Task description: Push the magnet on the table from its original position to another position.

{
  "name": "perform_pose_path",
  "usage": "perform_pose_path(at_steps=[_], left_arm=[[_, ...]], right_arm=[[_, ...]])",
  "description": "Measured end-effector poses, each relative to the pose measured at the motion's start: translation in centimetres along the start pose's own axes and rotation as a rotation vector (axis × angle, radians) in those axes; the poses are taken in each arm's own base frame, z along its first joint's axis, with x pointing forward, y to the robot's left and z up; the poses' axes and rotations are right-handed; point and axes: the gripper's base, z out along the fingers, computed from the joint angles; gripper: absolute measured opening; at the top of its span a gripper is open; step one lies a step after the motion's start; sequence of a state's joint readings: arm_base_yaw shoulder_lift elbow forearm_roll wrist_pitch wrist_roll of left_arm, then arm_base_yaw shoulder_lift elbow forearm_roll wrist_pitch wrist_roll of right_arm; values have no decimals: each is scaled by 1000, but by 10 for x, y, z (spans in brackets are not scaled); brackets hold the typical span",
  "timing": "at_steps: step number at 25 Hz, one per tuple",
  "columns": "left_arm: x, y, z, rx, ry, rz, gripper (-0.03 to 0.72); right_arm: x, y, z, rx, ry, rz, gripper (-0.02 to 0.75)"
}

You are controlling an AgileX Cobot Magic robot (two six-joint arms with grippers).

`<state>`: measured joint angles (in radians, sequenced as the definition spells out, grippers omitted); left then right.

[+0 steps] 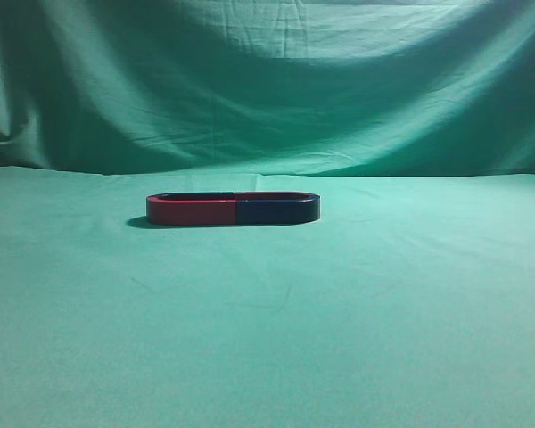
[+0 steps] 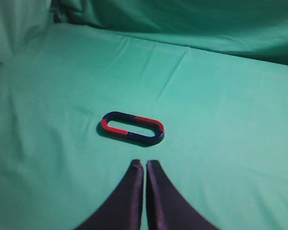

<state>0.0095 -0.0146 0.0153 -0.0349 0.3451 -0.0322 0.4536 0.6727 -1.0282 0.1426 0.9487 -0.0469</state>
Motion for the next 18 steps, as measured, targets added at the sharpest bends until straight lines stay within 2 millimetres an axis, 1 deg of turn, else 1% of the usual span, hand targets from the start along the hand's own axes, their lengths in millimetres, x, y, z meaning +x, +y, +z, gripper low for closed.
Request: perform_pose_path(at_steps=[3, 6, 9, 13, 17, 18], left_arm=[[0, 0, 0, 0, 0, 0, 399], [0, 0, 0, 0, 0, 0, 399], [0, 0, 0, 0, 0, 0, 399], [0, 0, 0, 0, 0, 0, 399], [0, 0, 0, 0, 0, 0, 399], [0, 0, 0, 0, 0, 0, 399]], right_arm=[[23, 4, -17, -34, -58, 17, 0], [42, 8, -34, -60, -61, 19, 0], [55, 9, -41, -75, -64, 20, 0], [62, 3, -28, -25, -119, 5, 0], [71, -5, -8, 36, -183, -23, 0], [77, -8, -3, 56, -193, -25, 0]])
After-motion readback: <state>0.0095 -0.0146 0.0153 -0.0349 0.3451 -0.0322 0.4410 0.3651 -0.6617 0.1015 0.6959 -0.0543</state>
